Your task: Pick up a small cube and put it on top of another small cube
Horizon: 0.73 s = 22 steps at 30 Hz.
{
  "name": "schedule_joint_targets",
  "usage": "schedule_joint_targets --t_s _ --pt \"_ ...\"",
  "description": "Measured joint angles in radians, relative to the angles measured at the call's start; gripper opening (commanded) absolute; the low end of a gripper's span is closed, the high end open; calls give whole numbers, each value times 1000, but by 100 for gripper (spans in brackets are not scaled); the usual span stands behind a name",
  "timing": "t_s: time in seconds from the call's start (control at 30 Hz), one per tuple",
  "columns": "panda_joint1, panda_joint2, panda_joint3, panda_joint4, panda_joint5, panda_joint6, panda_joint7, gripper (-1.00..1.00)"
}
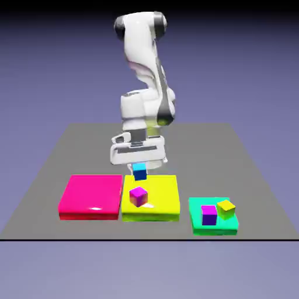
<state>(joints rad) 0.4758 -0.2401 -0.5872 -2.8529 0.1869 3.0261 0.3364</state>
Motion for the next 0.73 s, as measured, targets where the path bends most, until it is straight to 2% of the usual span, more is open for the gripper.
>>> schedule_joint_targets --t_s 0.73 --pt "769 99 -797 24 -151 141 102 -100"
